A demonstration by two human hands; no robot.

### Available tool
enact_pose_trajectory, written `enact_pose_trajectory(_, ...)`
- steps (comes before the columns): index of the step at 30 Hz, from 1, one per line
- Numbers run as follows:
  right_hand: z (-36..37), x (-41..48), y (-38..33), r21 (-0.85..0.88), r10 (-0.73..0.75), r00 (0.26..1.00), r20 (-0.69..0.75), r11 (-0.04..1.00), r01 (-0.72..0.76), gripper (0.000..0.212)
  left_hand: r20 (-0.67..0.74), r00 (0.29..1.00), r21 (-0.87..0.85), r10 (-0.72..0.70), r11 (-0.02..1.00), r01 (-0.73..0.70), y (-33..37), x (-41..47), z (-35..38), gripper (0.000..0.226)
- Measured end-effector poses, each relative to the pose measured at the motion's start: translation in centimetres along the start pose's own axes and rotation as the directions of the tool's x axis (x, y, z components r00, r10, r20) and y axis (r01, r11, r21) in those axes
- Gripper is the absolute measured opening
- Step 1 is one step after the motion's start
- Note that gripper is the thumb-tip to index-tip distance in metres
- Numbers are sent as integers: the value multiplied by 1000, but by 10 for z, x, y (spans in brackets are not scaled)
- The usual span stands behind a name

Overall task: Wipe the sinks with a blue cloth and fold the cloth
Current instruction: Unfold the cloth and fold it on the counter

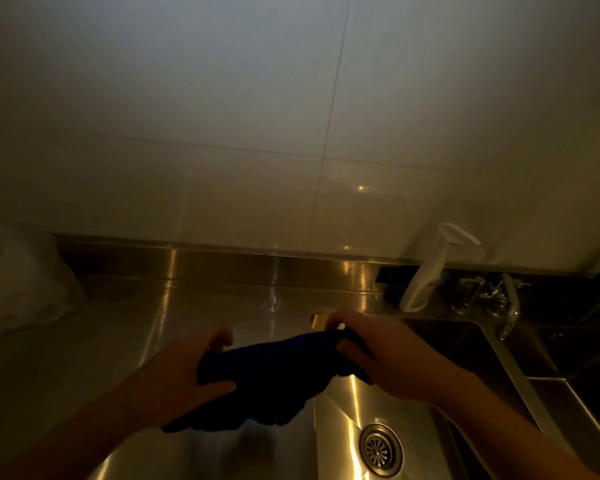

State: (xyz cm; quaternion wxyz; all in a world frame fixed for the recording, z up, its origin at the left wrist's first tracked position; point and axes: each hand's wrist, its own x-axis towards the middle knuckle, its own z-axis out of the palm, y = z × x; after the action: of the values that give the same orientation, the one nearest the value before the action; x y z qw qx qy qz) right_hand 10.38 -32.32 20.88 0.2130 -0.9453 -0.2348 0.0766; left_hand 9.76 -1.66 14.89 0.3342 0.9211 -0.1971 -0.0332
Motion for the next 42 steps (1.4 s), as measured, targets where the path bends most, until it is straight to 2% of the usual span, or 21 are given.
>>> enact_pose_trajectory(2, -19, -2, -13, -87, -50, 998, -46, 995, 46, 18, 30, 998, 211, 58, 976, -63, 8, -1, -10, 27)
enact_pose_trajectory(4, -34, -4, -25, -135, -109, 989, -99, 986, 95, 22, 9, 999, 280, 43, 959, -44, 10, -3, -15, 26)
enact_pose_trajectory(7, -45, -7, -41, -170, -168, 977, -132, 975, 145, 24, -100, 994, 125, -53, 990, 66, 7, -7, -16, 39)
enact_pose_trajectory(9, -47, -9, -47, -169, -138, 984, -114, 979, 118, 24, -83, 990, -26, -113, 993, 111, 5, -7, -18, 42)
enact_pose_trajectory(11, -49, -10, -51, -54, -77, 990, -117, 996, 72, 22, -57, 985, -74, -166, 984, 161, 7, -6, -21, 42)
enact_pose_trajectory(13, -48, -8, -61, 112, -35, 988, -152, 992, 52, 17, -278, 951, -27, -134, 991, 131, 17, -2, -23, 47)
enact_pose_trajectory(14, -46, -5, -69, 157, -21, 985, -174, 986, 49, 14, -401, 909, -84, -113, 993, 86, 29, -3, -21, 49)
enact_pose_trajectory(15, -42, 0, -77, 186, -12, 981, -193, 981, 48, 12, -449, 887, -195, -107, 981, 19, 43, -7, -15, 47)
enact_pose_trajectory(17, -36, 8, -93, 257, 7, 975, -222, 965, 52, 11, -327, 941, -413, -88, 909, -58, 72, -13, 9, 42)
enact_pose_trajectory(19, -33, 13, -104, 359, 32, 972, -231, 932, 54, 9, -166, 984, -500, -68, 866, -25, 89, -19, 38, 49)
enact_pose_trajectory(23, -47, 6, -100, 470, 58, 980, -193, 882, 41, 6, -186, 976, -512, -113, 859, 1, 82, -21, 60, 37)
enact_pose_trajectory(26, -67, -9, -82, 474, 86, 993, -77, 880, -39, 22, -131, 981, -505, -146, 861, 61, 67, -28, 48, 38)
enact_pose_trajectory(28, -75, -19, -72, 375, 77, 997, 6, 924, -74, 28, -127, 975, -479, -184, 872, 102, 62, -30, 35, 31)
enact_pose_trajectory(31, -77, -28, -61, 118, 67, 996, 56, 990, -73, 28, -225, 947, -369, -229, 920, 135, 62, -27, 11, 30)
enact_pose_trajectory(33, -76, -30, -56, 54, 56, 996, 65, 997, -60, 21, -290, 942, -285, -166, 955, 80, 66, -28, -9, 27)
enact_pose_trajectory(35, -76, -31, -53, 46, 42, 997, 59, 998, -45, 19, -228, 971, -152, -70, 988, 35, 72, -31, -33, 14)
enact_pose_trajectory(36, -76, -31, -53, 41, 40, 998, 52, 998, -42, 25, -168, 985, -65, -35, 998, 24, 73, -32, -45, 5)
enact_pose_trajectory(38, -78, -31, -51, 38, 40, 998, 51, 998, -42, 43, -96, 995, 91, 16, 996, -7, 72, -31, -65, 21)
enact_pose_trajectory(40, -80, -31, -50, 27, 38, 999, 32, 999, -39, 61, -68, 998, 116, 12, 993, -4, 70, -27, -82, 23)
enact_pose_trajectory(42, -81, -32, -49, -36, -2, 1000, -28, 999, 1, 68, -86, 996, 144, 19, 990, -7, 66, -22, -98, 20)
